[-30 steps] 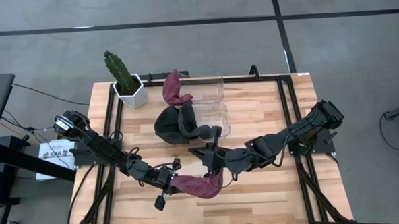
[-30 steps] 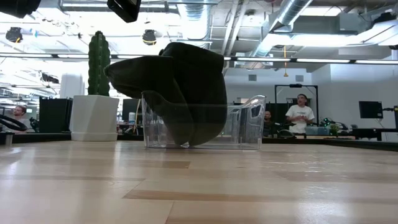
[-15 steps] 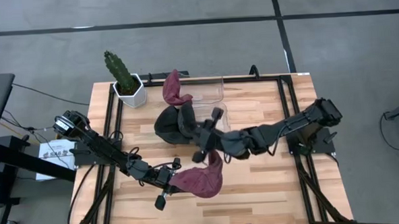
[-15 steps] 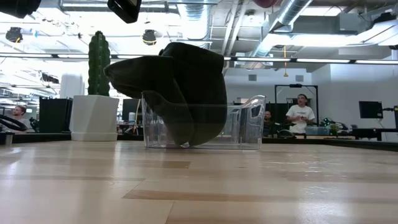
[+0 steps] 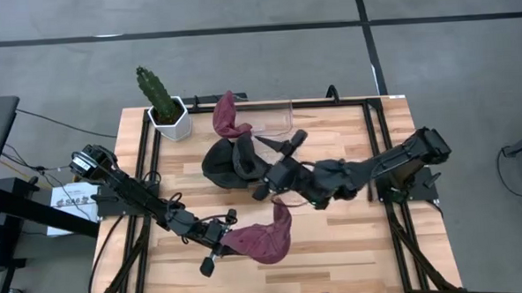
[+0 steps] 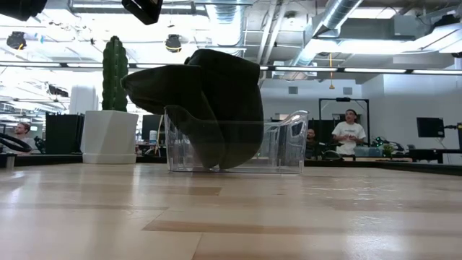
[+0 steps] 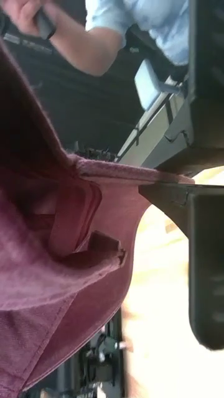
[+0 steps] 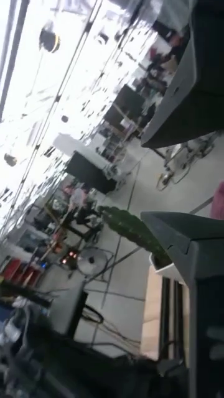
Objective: Pick & Place hat
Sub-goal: Put the red cap into the top transparent bin
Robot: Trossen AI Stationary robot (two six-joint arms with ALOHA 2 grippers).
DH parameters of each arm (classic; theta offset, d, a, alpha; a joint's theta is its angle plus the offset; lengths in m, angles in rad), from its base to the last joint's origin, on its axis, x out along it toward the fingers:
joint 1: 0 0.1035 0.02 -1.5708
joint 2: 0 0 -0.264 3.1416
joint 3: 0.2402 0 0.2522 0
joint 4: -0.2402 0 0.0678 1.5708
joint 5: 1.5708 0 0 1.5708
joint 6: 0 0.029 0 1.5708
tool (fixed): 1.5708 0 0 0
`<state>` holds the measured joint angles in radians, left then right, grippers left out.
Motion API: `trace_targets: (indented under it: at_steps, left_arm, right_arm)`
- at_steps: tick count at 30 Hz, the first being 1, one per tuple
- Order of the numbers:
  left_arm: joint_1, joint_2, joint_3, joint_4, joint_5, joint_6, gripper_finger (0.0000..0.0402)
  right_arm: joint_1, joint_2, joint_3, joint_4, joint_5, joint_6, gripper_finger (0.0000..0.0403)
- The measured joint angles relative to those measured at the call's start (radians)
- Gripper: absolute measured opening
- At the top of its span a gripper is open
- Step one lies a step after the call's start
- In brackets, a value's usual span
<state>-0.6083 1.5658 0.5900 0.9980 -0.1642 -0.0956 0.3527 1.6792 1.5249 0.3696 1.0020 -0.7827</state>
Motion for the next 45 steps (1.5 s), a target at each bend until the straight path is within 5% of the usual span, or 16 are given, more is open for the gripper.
trace_targets:
  at_steps: [10,21,36,45]
  left_arm:
    - [0.004,-0.002,-0.001,-0.022,0.257,0.003,0.0015]
    - [0.004,-0.003,-0.001,-0.033,0.352,0.038,0.0016]
    - [-0.001,-0.003,-0.001,-0.04,0.353,0.012,0.0019]
    - [-0.001,-0.004,-0.001,-0.06,0.353,0.018,0.002]
  right_arm:
    - [0.16,-0.174,0.0,-0.241,-0.04,0.115,0.0147]
    - [0.303,-0.262,0.0,-0.765,-0.374,0.646,0.017]
    - [0.412,-0.096,-0.002,-0.915,-0.365,0.75,0.0212]
    - [0.457,-0.077,-0.001,-0.899,-0.25,0.749,0.0199]
